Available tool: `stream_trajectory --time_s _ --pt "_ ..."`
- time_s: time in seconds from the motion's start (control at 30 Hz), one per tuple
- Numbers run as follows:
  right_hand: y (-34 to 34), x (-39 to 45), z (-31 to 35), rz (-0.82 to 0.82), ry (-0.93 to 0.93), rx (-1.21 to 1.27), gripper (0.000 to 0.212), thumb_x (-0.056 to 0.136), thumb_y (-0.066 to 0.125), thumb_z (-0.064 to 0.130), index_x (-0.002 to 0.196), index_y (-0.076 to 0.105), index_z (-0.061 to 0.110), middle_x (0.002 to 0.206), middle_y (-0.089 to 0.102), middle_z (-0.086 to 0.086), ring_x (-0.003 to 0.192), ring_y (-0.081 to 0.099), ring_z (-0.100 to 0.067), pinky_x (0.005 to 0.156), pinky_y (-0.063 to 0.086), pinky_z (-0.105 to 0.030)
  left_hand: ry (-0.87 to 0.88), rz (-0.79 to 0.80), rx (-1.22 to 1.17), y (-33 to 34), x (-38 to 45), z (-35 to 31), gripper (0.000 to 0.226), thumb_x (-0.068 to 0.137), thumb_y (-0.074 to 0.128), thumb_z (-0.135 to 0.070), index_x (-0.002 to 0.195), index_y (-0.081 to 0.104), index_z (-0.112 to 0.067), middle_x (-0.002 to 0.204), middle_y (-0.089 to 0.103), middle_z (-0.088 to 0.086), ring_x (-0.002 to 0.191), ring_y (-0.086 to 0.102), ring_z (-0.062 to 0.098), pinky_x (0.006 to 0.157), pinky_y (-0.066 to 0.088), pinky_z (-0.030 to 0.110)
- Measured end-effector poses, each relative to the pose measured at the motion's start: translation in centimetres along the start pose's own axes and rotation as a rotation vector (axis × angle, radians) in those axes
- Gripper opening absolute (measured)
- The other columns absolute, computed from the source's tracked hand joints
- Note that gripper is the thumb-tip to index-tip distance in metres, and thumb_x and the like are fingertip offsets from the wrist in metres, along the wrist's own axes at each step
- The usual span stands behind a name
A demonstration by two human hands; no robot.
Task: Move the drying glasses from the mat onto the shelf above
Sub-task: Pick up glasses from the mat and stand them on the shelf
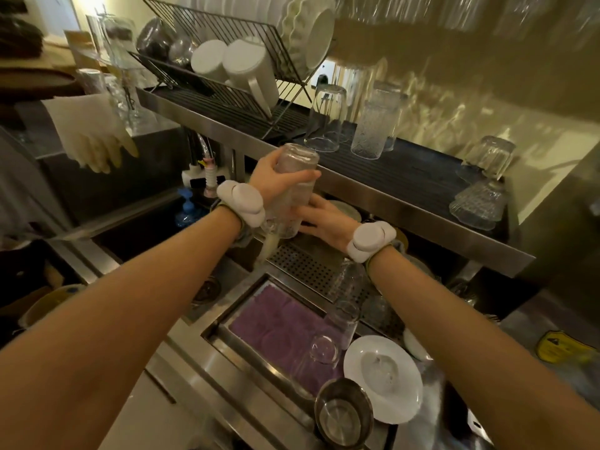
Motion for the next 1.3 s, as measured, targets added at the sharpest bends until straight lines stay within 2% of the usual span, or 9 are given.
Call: stream_trajectory --time_s 0.17,0.3,0.4,0.53,0.7,0.8,0.93,1.1,1.3 --pt "-1.8 0.3 4.8 -0.01 -0.107 0.011 0.052 0.09 0.058 0.01 0.139 0.04 0.009 0.139 0.052 -0.011 0.124 0.053 -0.024 0.098 0.048 -0.036 0.087 -0.026 -0.028 0.3 2.8 -4.1 0.036 0.069 0.079 -0.028 0.1 0.061 -0.029 0.099 0.068 -0.012 0.094 0.065 -0.001 0.085 0.053 0.022" --pt "-3.6 0.6 7.4 -0.053 -0.16 0.057 0.046 0.083 0.068 0.013 0.126 0.051 0.014 0.125 0.062 -0.004 0.117 0.059 -0.021 0.099 0.049 -0.037 0.099 -0.02 -0.038 1.1 4.5 -6.8 0.092 0.061 0.081 -0.043 0.137 0.041 -0.01 0.14 0.049 0.01 0.129 0.047 0.025 0.108 0.041 0.043" --pt "-4.6 0.6 8.9 -0.114 -0.186 0.006 0.05 0.082 0.07 0.019 0.128 0.051 0.015 0.12 0.063 0.001 0.105 0.064 -0.014 0.081 0.056 -0.025 0.126 -0.047 -0.056 1.8 5.7 -8.2 0.091 0.064 0.08 -0.043 0.139 0.04 -0.01 0.143 0.046 0.008 0.132 0.044 0.022 0.11 0.038 0.039" --pt "-6.4 1.1 10.0 -0.191 -0.204 -0.026 0.056 0.08 0.073 0.023 0.13 0.05 0.013 0.128 0.06 -0.004 0.11 0.062 -0.017 0.095 0.051 -0.035 0.145 -0.091 -0.041 3.1 6.9 -8.9 0.088 0.069 0.078 -0.042 0.141 0.036 -0.013 0.14 0.045 0.0 0.127 0.042 0.014 0.099 0.035 0.023" --pt "-7.9 1.8 10.4 -0.321 -0.22 -0.075 0.059 0.076 0.075 0.028 0.128 0.052 0.014 0.129 0.058 -0.005 0.118 0.057 -0.021 0.104 0.046 -0.043 0.139 -0.083 -0.084 4.2 8.2 -9.0 0.073 0.069 0.079 -0.035 0.128 0.043 -0.009 0.128 0.056 0.011 0.116 0.055 0.021 0.1 0.045 0.032" --pt "-8.9 2.4 10.3 -0.402 -0.218 -0.095 0.059 0.078 0.074 0.028 0.13 0.05 0.012 0.133 0.056 -0.009 0.119 0.055 -0.021 0.105 0.044 -0.043 0.118 -0.014 -0.05 5.0 9.0 -8.2 0.073 0.071 0.079 -0.028 0.13 0.04 -0.009 0.124 0.053 0.007 0.113 0.054 0.019 0.089 0.048 0.023" --pt "-10.6 3.1 9.9 -0.511 -0.228 -0.09 0.049 0.081 0.07 0.017 0.125 0.052 0.007 0.127 0.056 -0.014 0.101 0.056 -0.018 0.094 0.048 -0.031 0.099 0.074 0.024 6.1 10.3 -6.4 0.079 0.073 0.077 -0.015 0.138 0.032 -0.009 0.138 0.045 0.01 0.123 0.048 0.02 0.104 0.043 0.032" --pt "-12.1 4.0 8.6 -0.566 -0.199 -0.162 0.05 0.077 0.075 0.023 0.121 0.054 0.012 0.113 0.058 -0.006 0.108 0.058 -0.022 0.088 0.049 -0.031 -0.013 0.149 0.048 7.0 11.8 -4.9 0.075 0.075 0.075 -0.02 0.136 0.036 -0.002 0.136 0.051 0.017 0.125 0.051 0.029 0.106 0.043 0.044" --pt "-13.4 5.0 7.8 -0.559 -0.187 -0.198 0.05 0.077 0.074 0.024 0.121 0.055 0.009 0.119 0.06 -0.011 0.112 0.058 -0.025 0.097 0.05 -0.039 0.003 0.11 0.043 7.4 12.4 -4.1 0.065 0.073 0.077 -0.021 0.127 0.045 -0.004 0.126 0.06 0.012 0.115 0.058 0.024 0.097 0.049 0.035"
Point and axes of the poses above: each hand's wrist, its own x-axis towards the middle knuckle, its own y-axis out of the palm, z = x × y, the point moved 3 cm from there along x, towards the middle knuckle
